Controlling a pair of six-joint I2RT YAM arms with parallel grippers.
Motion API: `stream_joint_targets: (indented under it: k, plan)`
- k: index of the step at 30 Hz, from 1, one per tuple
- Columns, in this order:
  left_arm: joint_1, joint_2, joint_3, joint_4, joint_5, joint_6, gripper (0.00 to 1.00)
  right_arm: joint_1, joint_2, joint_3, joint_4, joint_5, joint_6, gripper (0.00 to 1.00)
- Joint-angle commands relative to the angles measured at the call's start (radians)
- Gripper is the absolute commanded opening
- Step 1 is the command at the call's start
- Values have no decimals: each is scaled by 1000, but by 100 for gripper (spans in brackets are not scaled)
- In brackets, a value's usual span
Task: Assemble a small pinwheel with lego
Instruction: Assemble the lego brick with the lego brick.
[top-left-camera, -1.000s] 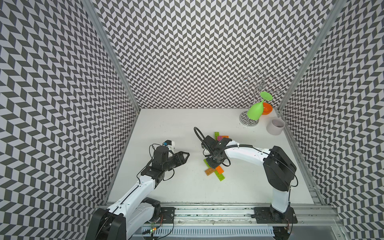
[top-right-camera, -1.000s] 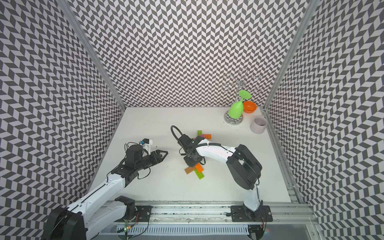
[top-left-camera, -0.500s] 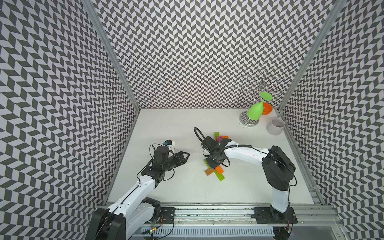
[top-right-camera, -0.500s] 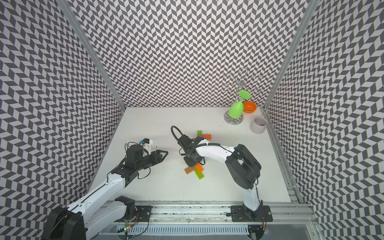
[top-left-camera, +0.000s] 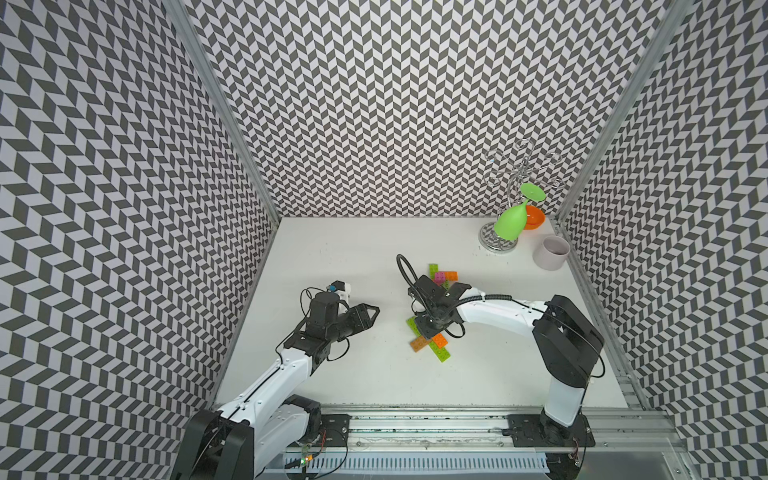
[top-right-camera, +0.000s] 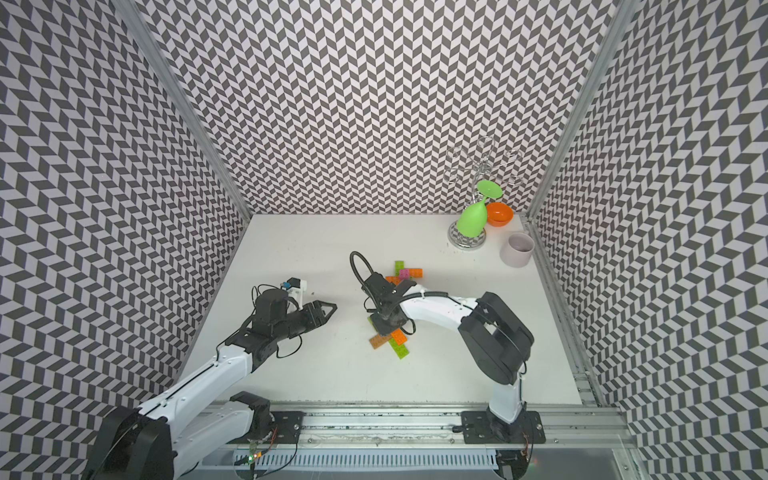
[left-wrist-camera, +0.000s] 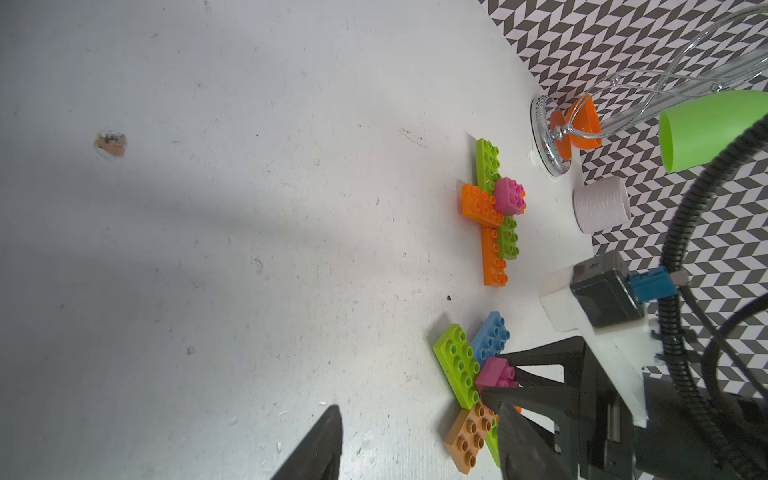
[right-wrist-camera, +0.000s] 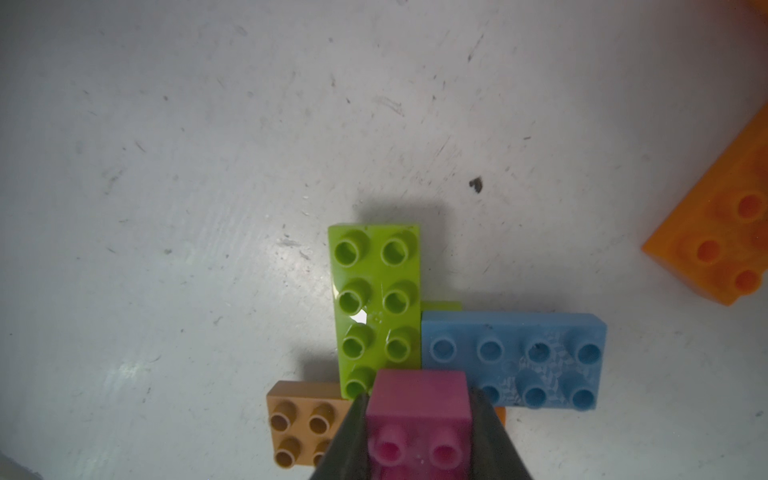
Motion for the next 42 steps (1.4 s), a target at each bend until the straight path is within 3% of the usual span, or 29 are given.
stream_joint_targets:
  k: [1,6,10,19,24,31,42]
  plan:
    - [-7,-5,30,14,2,9,59,37,166,-75,-81,-132,69,0]
    - [-6,-11,28,7,8,17,59,49,195,-99,-85,-134,92,0]
    - [-7,-10,28,2,11,29,59,52,173,-126,-62,-132,35,0]
    - [-5,-5,37,12,29,18,59,49,167,-6,-99,-83,-88,0]
    - [-6,-7,40,-3,22,22,59,48,154,1,-113,-80,-7,0]
    - [-4,-5,36,4,21,14,59,48,100,62,-149,-25,237,0]
    - [-5,-15,43,-15,22,23,59,48,61,167,-178,-21,269,29]
